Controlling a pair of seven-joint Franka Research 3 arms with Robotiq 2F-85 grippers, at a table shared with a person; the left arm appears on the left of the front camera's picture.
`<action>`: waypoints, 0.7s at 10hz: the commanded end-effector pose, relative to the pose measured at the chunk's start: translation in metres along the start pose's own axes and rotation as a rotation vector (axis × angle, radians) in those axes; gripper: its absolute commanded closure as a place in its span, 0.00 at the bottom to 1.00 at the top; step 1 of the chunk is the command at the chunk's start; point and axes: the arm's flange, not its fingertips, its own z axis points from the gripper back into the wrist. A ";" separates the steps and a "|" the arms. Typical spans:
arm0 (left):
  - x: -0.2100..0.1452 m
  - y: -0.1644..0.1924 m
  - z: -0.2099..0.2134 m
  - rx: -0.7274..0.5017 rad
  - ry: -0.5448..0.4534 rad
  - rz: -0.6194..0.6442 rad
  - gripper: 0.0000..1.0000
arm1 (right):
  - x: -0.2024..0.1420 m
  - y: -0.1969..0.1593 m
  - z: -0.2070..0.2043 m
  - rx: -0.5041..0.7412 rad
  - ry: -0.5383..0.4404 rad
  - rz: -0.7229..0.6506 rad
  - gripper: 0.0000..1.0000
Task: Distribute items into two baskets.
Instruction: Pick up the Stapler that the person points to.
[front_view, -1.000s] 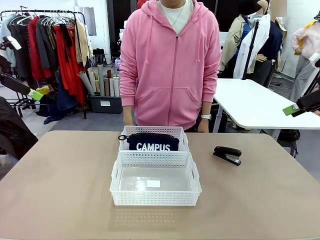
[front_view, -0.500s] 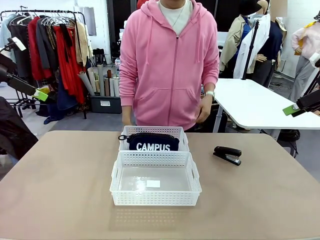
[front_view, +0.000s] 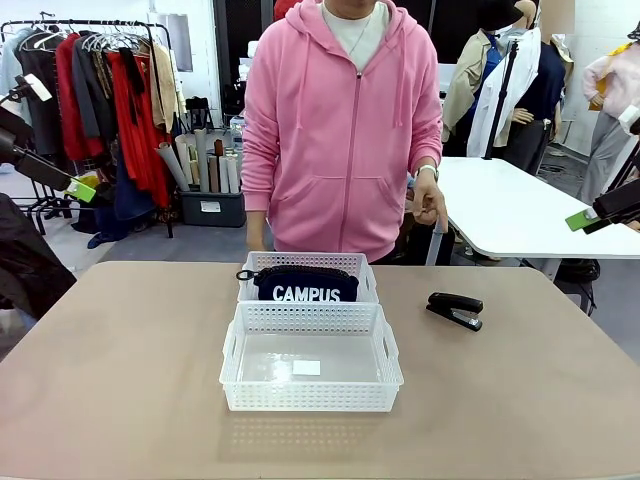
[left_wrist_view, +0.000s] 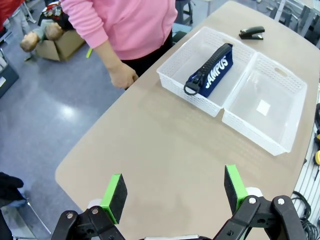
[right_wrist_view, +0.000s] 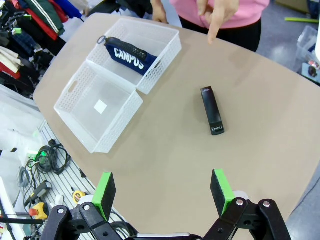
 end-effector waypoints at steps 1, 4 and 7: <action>0.000 -0.001 -0.001 0.003 -0.005 0.000 0.00 | 0.001 0.000 0.000 0.014 -0.016 0.005 0.00; 0.000 -0.001 -0.001 0.003 -0.005 0.000 0.00 | 0.001 0.000 0.000 0.014 -0.016 0.005 0.00; 0.000 -0.001 -0.001 0.003 -0.005 0.000 0.00 | 0.001 0.000 0.000 0.014 -0.016 0.005 0.00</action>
